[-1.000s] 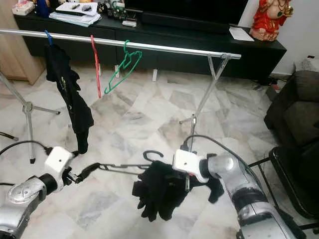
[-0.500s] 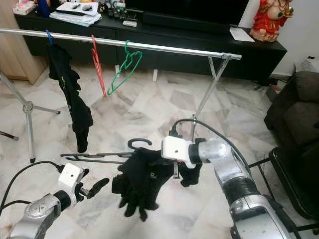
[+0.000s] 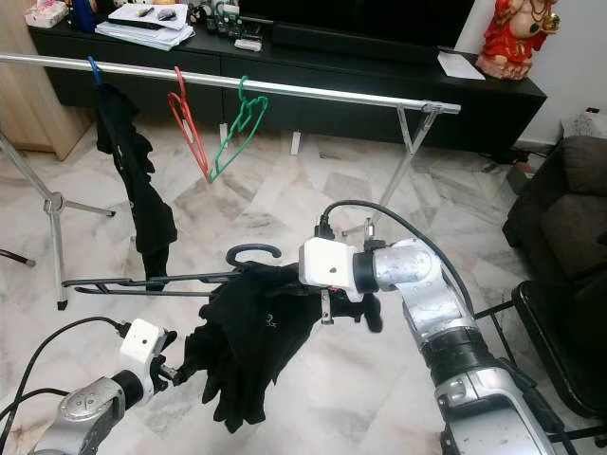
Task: Hang hanger
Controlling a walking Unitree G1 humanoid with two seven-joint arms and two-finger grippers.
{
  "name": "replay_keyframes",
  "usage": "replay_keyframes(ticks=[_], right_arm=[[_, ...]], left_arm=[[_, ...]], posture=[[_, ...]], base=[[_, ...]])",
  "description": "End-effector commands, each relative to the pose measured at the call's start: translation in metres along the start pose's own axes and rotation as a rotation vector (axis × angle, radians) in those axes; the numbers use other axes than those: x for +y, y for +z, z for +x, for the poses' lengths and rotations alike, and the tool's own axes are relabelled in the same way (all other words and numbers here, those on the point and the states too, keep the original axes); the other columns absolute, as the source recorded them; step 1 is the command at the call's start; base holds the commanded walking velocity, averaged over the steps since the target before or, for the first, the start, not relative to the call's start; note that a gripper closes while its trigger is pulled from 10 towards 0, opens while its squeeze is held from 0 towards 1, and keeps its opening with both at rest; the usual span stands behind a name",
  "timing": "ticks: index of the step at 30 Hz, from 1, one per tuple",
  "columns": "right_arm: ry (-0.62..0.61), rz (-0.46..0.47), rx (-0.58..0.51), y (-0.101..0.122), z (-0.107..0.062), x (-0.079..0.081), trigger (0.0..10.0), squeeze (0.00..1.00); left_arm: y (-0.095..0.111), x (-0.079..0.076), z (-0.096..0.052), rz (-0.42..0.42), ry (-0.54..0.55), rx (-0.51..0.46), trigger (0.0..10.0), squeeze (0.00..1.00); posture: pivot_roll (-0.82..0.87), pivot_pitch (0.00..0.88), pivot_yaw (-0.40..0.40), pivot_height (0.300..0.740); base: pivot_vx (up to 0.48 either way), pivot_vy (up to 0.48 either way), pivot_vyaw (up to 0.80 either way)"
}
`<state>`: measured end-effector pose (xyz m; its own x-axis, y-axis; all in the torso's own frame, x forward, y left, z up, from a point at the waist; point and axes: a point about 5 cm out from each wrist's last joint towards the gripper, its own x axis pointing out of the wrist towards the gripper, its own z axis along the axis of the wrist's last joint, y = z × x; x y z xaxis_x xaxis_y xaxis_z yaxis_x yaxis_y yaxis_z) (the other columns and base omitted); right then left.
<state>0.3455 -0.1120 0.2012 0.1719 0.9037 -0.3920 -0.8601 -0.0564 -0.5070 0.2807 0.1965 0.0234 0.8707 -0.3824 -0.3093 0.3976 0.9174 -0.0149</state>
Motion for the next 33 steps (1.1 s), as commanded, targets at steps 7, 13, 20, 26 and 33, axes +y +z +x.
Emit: replay_keyframes(ticks=[7, 13, 20, 26, 33], right_arm=[[-0.012, -0.017, -0.04, 0.01, -0.009, -0.001, 0.0, 0.0], [0.01, -0.023, -0.046, 0.014, -0.012, -0.001, 0.0, 0.0], [0.031, -0.021, -0.033, 0.014, -0.015, 0.002, 0.0, 0.0], [0.024, -0.013, -0.018, 0.012, -0.019, 0.0, 0.0, 0.0], [0.013, -0.003, -0.012, 0.01, -0.02, -0.001, 0.0, 0.0]], left_arm=[[-0.002, -0.002, 0.003, -0.027, -0.012, -0.014, 10.0, 0.0], [0.003, -0.004, 0.008, -0.035, -0.042, -0.054, 10.0, 0.0], [0.006, -0.008, 0.011, 0.029, -0.11, -0.047, 10.0, 0.0], [0.002, -0.011, 0.01, 0.048, -0.159, -0.03, 0.0, 0.0], [0.001, -0.014, 0.011, 0.033, -0.174, -0.034, 0.0, 0.0]], posture=[[-0.03, 0.15, -0.119, 0.74], [-0.04, 0.149, -0.125, 0.74], [-0.05, 0.149, -0.131, 0.74], [-0.05, 0.146, -0.133, 0.74], [-0.05, 0.14, -0.136, 0.74]], base=[[0.0, 0.0, 0.0], [0.0, 0.0, 0.0], [0.0, 0.0, 0.0], [0.0, 0.0, 0.0], [0.0, 0.0, 0.0]])
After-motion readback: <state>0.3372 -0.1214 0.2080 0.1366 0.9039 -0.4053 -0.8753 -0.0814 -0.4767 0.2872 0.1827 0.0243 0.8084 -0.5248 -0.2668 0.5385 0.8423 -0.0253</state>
